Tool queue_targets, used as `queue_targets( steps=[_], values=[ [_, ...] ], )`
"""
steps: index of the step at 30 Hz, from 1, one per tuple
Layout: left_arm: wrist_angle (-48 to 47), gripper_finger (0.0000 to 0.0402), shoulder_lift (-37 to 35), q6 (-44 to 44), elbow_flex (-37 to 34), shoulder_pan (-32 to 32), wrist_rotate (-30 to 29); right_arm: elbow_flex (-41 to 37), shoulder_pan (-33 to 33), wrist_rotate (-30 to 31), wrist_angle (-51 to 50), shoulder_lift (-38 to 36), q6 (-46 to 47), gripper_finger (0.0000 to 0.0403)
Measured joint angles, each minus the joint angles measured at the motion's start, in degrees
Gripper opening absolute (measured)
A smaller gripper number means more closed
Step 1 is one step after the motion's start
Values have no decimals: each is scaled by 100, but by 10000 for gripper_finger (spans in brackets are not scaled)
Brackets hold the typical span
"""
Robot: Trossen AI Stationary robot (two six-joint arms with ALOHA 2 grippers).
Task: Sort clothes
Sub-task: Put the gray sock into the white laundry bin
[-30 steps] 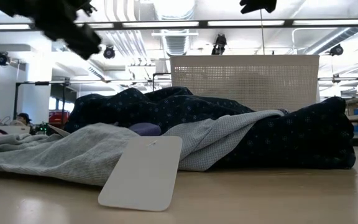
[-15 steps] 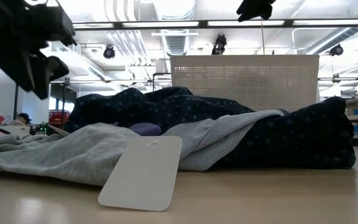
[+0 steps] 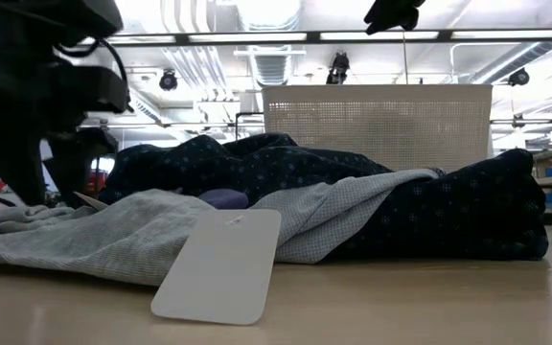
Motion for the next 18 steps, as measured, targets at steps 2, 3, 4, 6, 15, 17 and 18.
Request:
queue_targets(
  steps=[2,3,4,6,15,17,18],
  values=[
    [148,262,210,74,5,1,2,0,0,0,0,2,6,174],
    [215,262,314,111,5,1,1,0,-1,0,0,2,7,175],
    [254,260,421,147,5,1,-10,0,0,0,0,2,7,176],
    [263,247,645,175,5,1,-161,0,0,0,0,2,9,175],
    [236,77,1034,530,100,0,-508,0,-2,0,-64,2,-3,158],
    [-26,26,957,601,204,5,-490,0,-2,1,-150,2,-63,145],
    [-189,15,902,613,280,7,-472,0,-2,3,-203,2,-115,135]
  ],
)
